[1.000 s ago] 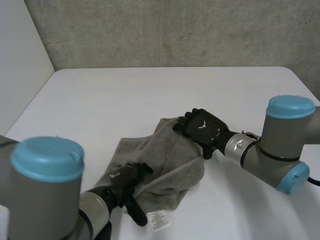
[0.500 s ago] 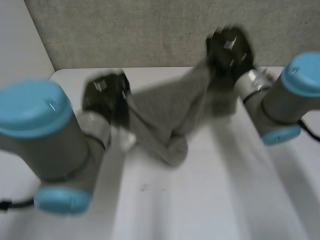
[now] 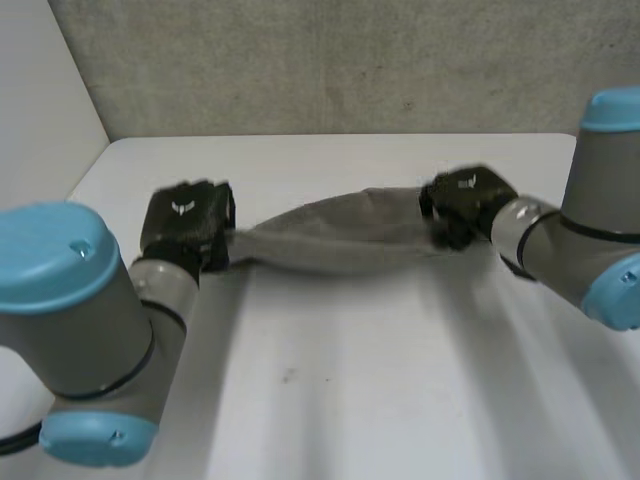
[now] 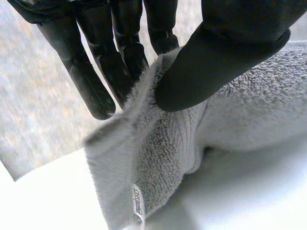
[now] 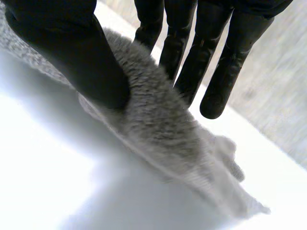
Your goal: Fold the towel.
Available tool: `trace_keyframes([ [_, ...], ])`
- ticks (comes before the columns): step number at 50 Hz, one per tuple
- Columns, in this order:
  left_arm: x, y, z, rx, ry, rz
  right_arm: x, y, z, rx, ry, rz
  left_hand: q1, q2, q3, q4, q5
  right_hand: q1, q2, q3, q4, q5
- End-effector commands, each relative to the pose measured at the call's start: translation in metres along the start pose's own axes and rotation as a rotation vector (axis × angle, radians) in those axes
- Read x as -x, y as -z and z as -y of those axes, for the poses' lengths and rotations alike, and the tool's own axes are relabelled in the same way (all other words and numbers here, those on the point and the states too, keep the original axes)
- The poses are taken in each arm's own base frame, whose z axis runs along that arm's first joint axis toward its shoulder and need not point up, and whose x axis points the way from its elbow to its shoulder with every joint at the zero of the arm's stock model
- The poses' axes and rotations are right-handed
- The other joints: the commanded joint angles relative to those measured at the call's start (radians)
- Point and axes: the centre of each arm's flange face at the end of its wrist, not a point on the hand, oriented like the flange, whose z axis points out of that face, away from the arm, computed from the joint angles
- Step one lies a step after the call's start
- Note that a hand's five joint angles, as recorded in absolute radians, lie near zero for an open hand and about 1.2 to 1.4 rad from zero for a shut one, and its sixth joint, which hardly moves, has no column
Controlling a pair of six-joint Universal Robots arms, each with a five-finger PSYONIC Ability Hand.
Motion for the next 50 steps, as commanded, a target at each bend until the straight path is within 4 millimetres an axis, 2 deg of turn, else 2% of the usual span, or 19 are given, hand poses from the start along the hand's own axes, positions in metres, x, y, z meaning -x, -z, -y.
trace_keyframes([
  [1, 0.005, 0.007, -0.010, 0.036, -0.007, 0.008, -0.013, -0.005, -0.049, 0.136, -0.104, -0.012, 0.212, 0.180, 0.181, 0.180, 0.188, -0.742, -0.589, -0.590, -0.597, -0.599],
  [4, 0.005, 0.007, -0.003, 0.017, -0.002, 0.008, -0.015, -0.004, -0.051, 0.144, -0.140, -0.018, 0.212, 0.180, 0.181, 0.180, 0.188, -0.866, -0.714, -0.714, -0.721, -0.724],
  [6, 0.010, 0.009, 0.013, -0.033, 0.011, 0.019, -0.015, 0.000, -0.053, 0.150, -0.190, -0.018, 0.212, 0.180, 0.181, 0.180, 0.188, -1.029, -0.877, -0.877, -0.884, -0.887],
  [7, 0.010, 0.009, 0.013, -0.033, 0.011, 0.019, -0.015, 0.000, -0.053, 0.150, -0.190, -0.018, 0.212, 0.180, 0.181, 0.180, 0.188, -1.029, -0.877, -0.877, -0.884, -0.887],
  [9, 0.012, 0.009, 0.026, -0.072, 0.022, 0.025, -0.010, 0.007, -0.051, 0.137, -0.213, -0.002, 0.212, 0.180, 0.181, 0.180, 0.188, -1.029, -0.877, -0.877, -0.884, -0.887],
  [18, 0.013, 0.007, 0.046, -0.108, 0.032, 0.027, 0.005, 0.034, -0.040, 0.060, -0.209, 0.024, 0.212, 0.180, 0.181, 0.180, 0.188, -1.029, -0.877, -0.877, -0.884, -0.887],
  [20, 0.013, 0.007, 0.049, -0.108, 0.032, 0.027, 0.011, 0.039, -0.038, 0.049, -0.223, 0.034, 0.212, 0.180, 0.181, 0.180, 0.188, -1.029, -0.877, -0.877, -0.884, -0.887],
  [22, 0.014, 0.005, 0.054, -0.114, 0.036, 0.031, 0.032, 0.047, -0.034, 0.030, -0.255, 0.095, 0.212, 0.180, 0.181, 0.180, 0.188, -1.029, -0.877, -0.877, -0.884, -0.887],
  [23, 0.014, 0.005, 0.054, -0.114, 0.036, 0.031, 0.032, 0.047, -0.034, 0.030, -0.255, 0.095, 0.212, 0.180, 0.181, 0.180, 0.188, -1.029, -0.877, -0.877, -0.884, -0.887],
  [25, 0.015, 0.003, 0.057, -0.119, 0.037, 0.037, 0.049, 0.050, -0.035, 0.033, -0.271, 0.162, 0.212, 0.180, 0.181, 0.180, 0.188, -1.029, -0.877, -0.877, -0.884, -0.887],
  [30, 0.024, -0.002, 0.058, -0.119, 0.039, 0.063, 0.057, 0.039, -0.044, 0.028, -0.260, 0.174, 0.212, 0.180, 0.181, 0.180, 0.188, -0.960, -0.808, -0.808, -0.815, -0.818],
  [32, 0.030, -0.004, 0.058, -0.119, 0.040, 0.082, 0.053, 0.027, -0.049, 0.010, -0.259, 0.155, 0.212, 0.180, 0.181, 0.180, 0.188, -0.744, -0.592, -0.592, -0.599, -0.602],
  [38, 0.046, -0.004, 0.073, -0.160, 0.053, 0.129, 0.051, 0.012, -0.066, 0.023, -0.264, 0.131, 0.212, 0.180, 0.181, 0.180, 0.188, -0.462, -0.309, -0.310, -0.317, -0.319],
  [44, 0.058, -0.006, 0.079, -0.177, 0.058, 0.166, 0.053, 0.013, -0.073, 0.045, -0.273, 0.136, 0.212, 0.180, 0.181, 0.180, 0.188, -0.311, -0.159, -0.160, -0.166, -0.169],
  [50, 0.068, -0.008, 0.083, -0.194, 0.063, 0.176, 0.054, 0.012, -0.074, 0.046, -0.277, 0.137, 0.212, 0.180, 0.181, 0.180, 0.188, -0.326, -0.173, -0.174, -0.181, -0.183],
])
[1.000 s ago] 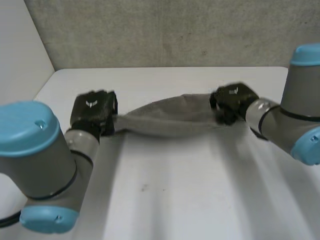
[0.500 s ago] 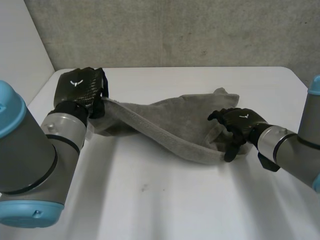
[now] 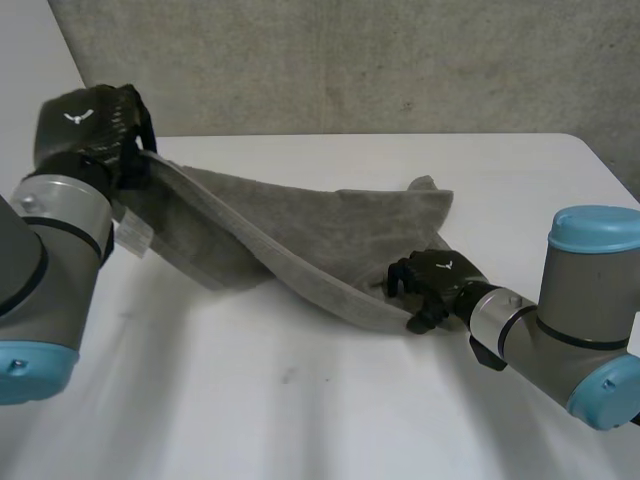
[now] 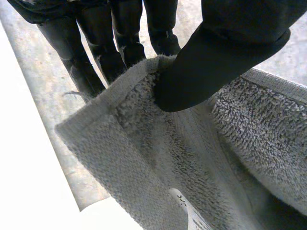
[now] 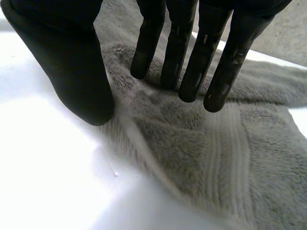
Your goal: Fold the towel.
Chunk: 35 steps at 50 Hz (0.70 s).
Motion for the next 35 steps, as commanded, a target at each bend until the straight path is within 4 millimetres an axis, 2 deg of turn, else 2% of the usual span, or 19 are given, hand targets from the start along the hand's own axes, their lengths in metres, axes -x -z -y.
trace_keyframes([
  [1, 0.008, -0.004, 0.004, -0.014, 0.005, 0.008, 0.001, 0.001, -0.001, 0.006, -0.007, 0.003, 0.210, 0.179, 0.180, 0.180, 0.188, -0.004, 0.106, 0.107, 0.106, 0.142],
  [11, 0.009, -0.005, -0.001, -0.001, 0.002, -0.011, 0.001, 0.003, -0.003, 0.022, -0.014, 0.001, 0.210, 0.179, 0.180, 0.180, 0.188, -0.162, -0.053, -0.051, -0.052, -0.016],
  [23, 0.014, -0.008, -0.002, 0.003, -0.001, 0.004, -0.003, -0.001, -0.008, 0.028, -0.009, -0.006, 0.210, 0.179, 0.180, 0.180, 0.188, -0.139, -0.029, -0.028, -0.029, 0.007],
  [31, 0.025, -0.015, -0.003, 0.001, -0.003, 0.039, -0.009, -0.006, -0.011, 0.033, -0.013, -0.017, 0.210, 0.179, 0.180, 0.180, 0.188, -0.133, -0.023, -0.022, -0.023, 0.013],
  [35, 0.031, -0.020, -0.007, 0.011, -0.008, 0.059, -0.011, -0.008, -0.010, 0.025, -0.003, -0.019, 0.210, 0.179, 0.180, 0.180, 0.188, -0.034, 0.076, 0.077, 0.076, 0.112],
])
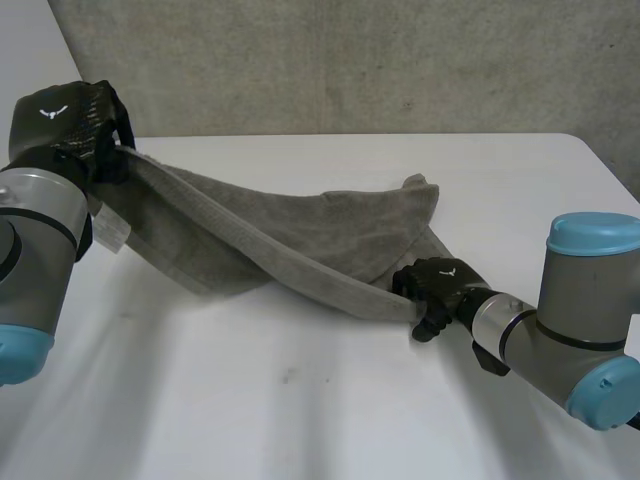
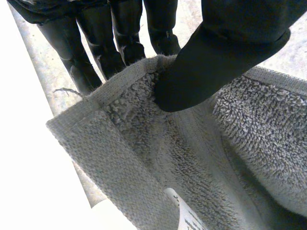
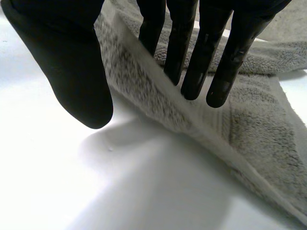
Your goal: Fold the towel.
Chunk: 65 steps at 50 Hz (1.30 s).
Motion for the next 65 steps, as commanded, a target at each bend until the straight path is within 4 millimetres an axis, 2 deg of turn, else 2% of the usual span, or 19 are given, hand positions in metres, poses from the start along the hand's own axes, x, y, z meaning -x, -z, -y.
trace_keyframes([
  [1, 0.009, -0.007, -0.004, 0.010, -0.006, 0.030, -0.004, -0.002, 0.001, -0.008, 0.007, -0.008, 0.210, 0.179, 0.180, 0.179, 0.188, 0.106, 0.171, 0.191, 0.189, 0.179],
  [3, 0.010, -0.007, -0.005, 0.014, -0.007, 0.034, -0.008, -0.004, 0.004, -0.032, 0.015, -0.021, 0.210, 0.179, 0.180, 0.179, 0.188, 0.503, 0.567, 0.587, 0.586, 0.576],
  [5, 0.010, -0.007, -0.006, 0.016, -0.006, 0.034, -0.014, -0.006, 0.006, -0.051, 0.017, -0.042, 0.210, 0.179, 0.180, 0.179, 0.188, 0.653, 0.717, 0.737, 0.736, 0.726],
  [13, 0.009, -0.006, -0.008, 0.025, -0.007, 0.029, -0.041, 0.003, 0.038, -0.170, 0.034, -0.166, 0.210, 0.179, 0.180, 0.179, 0.188, 0.654, 0.719, 0.739, 0.737, 0.727],
  [15, 0.008, -0.003, -0.010, 0.036, -0.011, 0.022, -0.053, 0.017, 0.063, -0.246, 0.042, -0.201, 0.210, 0.179, 0.180, 0.179, 0.188, 0.654, 0.719, 0.739, 0.737, 0.727],
  [19, 0.005, -0.001, -0.011, 0.041, -0.011, 0.004, -0.060, 0.031, 0.088, -0.313, 0.061, -0.233, 0.210, 0.179, 0.180, 0.179, 0.188, 0.654, 0.719, 0.739, 0.737, 0.727],
  [21, 0.004, 0.002, -0.009, 0.041, -0.011, -0.012, -0.060, 0.050, 0.118, -0.405, 0.095, -0.246, 0.210, 0.179, 0.180, 0.179, 0.188, 0.654, 0.719, 0.739, 0.737, 0.727],
  [22, 0.004, 0.002, -0.009, 0.041, -0.011, -0.012, -0.060, 0.050, 0.118, -0.405, 0.095, -0.246, 0.210, 0.179, 0.180, 0.179, 0.188, 0.654, 0.719, 0.739, 0.737, 0.727],
  [24, 0.003, 0.005, -0.009, 0.052, -0.013, -0.020, -0.056, 0.081, 0.155, -0.526, 0.144, -0.261, 0.210, 0.179, 0.180, 0.179, 0.188, 0.654, 0.719, 0.739, 0.737, 0.727],
  [29, 0.005, 0.010, -0.007, 0.061, -0.015, -0.021, -0.048, 0.115, 0.183, -0.584, 0.179, -0.257, 0.210, 0.179, 0.180, 0.179, 0.188, 0.654, 0.719, 0.739, 0.737, 0.727],
  [33, 0.005, 0.013, -0.012, 0.079, -0.018, -0.023, -0.045, 0.105, 0.167, -0.465, 0.139, -0.194, 0.210, 0.179, 0.180, 0.179, 0.188, 0.654, 0.719, 0.739, 0.737, 0.727],
  [35, 0.005, 0.014, -0.018, 0.094, -0.022, -0.026, -0.046, 0.079, 0.137, -0.325, 0.095, -0.150, 0.210, 0.179, 0.180, 0.179, 0.188, 0.654, 0.719, 0.739, 0.737, 0.727],
  [40, 0.009, 0.012, -0.022, 0.107, -0.023, -0.020, -0.053, 0.048, 0.102, -0.191, 0.106, -0.131, 0.210, 0.179, 0.180, 0.179, 0.188, 0.654, 0.719, 0.739, 0.737, 0.727],
  [41, 0.009, 0.011, -0.022, 0.108, -0.023, -0.020, -0.057, 0.040, 0.091, -0.155, 0.121, -0.135, 0.210, 0.179, 0.180, 0.179, 0.188, 0.458, 0.522, 0.542, 0.541, 0.531],
  [42, 0.009, 0.011, -0.022, 0.108, -0.023, -0.020, -0.057, 0.040, 0.091, -0.155, 0.122, -0.135, 0.210, 0.179, 0.180, 0.179, 0.188, 0.456, 0.520, 0.540, 0.539, 0.529],
  [43, 0.010, 0.010, -0.023, 0.110, -0.023, -0.019, -0.062, 0.031, 0.080, -0.119, 0.128, -0.136, 0.210, 0.179, 0.180, 0.179, 0.188, 0.217, 0.282, 0.302, 0.300, 0.290],
  [48, 0.018, 0.004, -0.025, 0.114, -0.026, 0.008, -0.082, 0.011, 0.051, -0.035, 0.097, -0.146, 0.210, 0.179, 0.180, 0.179, 0.188, 0.107, 0.171, 0.191, 0.189, 0.180],
  [54, 0.020, 0.003, -0.026, 0.117, -0.024, 0.004, -0.085, 0.004, 0.041, -0.009, 0.085, -0.143, 0.210, 0.179, 0.180, 0.179, 0.188, -0.099, -0.034, -0.014, -0.016, -0.025],
  [65, 0.019, 0.003, -0.030, 0.129, -0.026, 0.000, -0.083, 0.007, 0.045, -0.017, 0.091, -0.134, 0.210, 0.179, 0.180, 0.179, 0.188, -0.334, -0.270, -0.250, -0.251, -0.261],
])
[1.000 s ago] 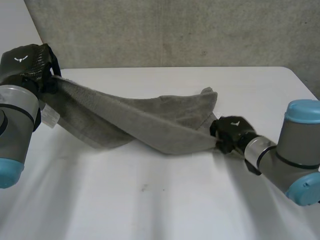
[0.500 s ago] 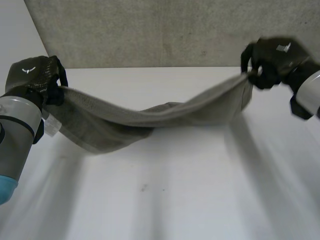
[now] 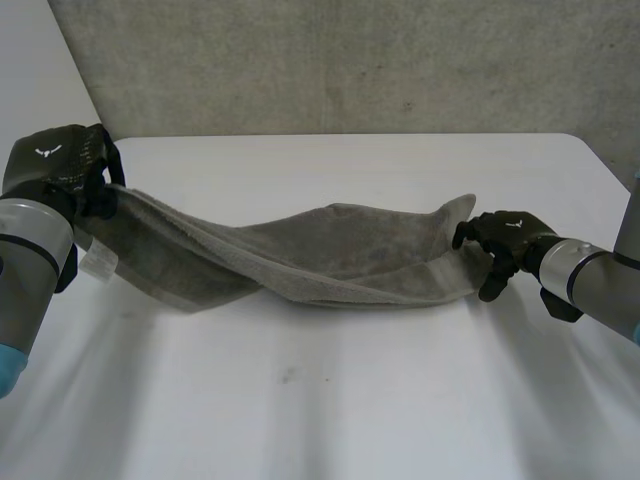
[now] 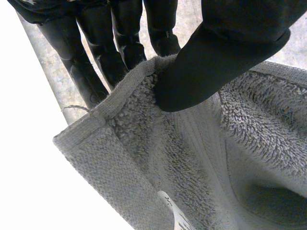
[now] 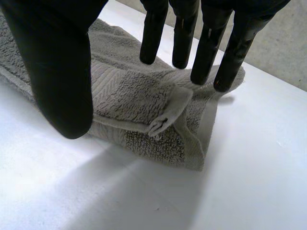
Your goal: Fold the towel.
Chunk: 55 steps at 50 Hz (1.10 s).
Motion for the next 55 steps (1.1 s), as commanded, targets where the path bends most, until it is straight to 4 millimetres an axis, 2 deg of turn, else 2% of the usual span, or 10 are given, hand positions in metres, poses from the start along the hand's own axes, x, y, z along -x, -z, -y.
trace_keyframes([
  [1, -0.001, 0.000, -0.004, 0.011, -0.002, -0.004, 0.005, 0.006, 0.005, -0.015, 0.008, 0.022, 0.210, 0.179, 0.180, 0.179, 0.188, -0.077, -0.050, -0.041, -0.041, -0.045],
  [10, -0.002, -0.002, -0.009, 0.025, -0.004, -0.005, 0.010, 0.007, 0.002, -0.062, 0.038, 0.038, 0.210, 0.179, 0.180, 0.179, 0.188, -0.027, 0.000, 0.008, 0.008, 0.005],
  [22, -0.002, -0.002, -0.011, 0.033, -0.005, -0.007, 0.015, -0.011, -0.027, -0.023, 0.223, 0.056, 0.210, 0.179, 0.180, 0.179, 0.188, 0.032, 0.058, 0.067, 0.067, 0.064],
  [32, -0.003, -0.004, -0.015, 0.043, -0.006, -0.008, 0.009, -0.028, -0.022, -0.130, 0.268, 0.000, 0.210, 0.179, 0.180, 0.179, 0.188, 0.290, 0.317, 0.325, 0.325, 0.322],
  [46, -0.004, -0.007, -0.019, 0.057, -0.009, -0.008, 0.005, -0.040, -0.021, -0.155, 0.228, -0.003, 0.210, 0.179, 0.180, 0.179, 0.188, 0.252, 0.279, 0.288, 0.288, 0.284],
  [55, -0.003, -0.008, -0.023, 0.069, -0.011, -0.008, 0.013, -0.050, -0.025, -0.152, 0.235, 0.017, 0.210, 0.179, 0.180, 0.179, 0.188, 0.243, 0.270, 0.279, 0.278, 0.275],
])
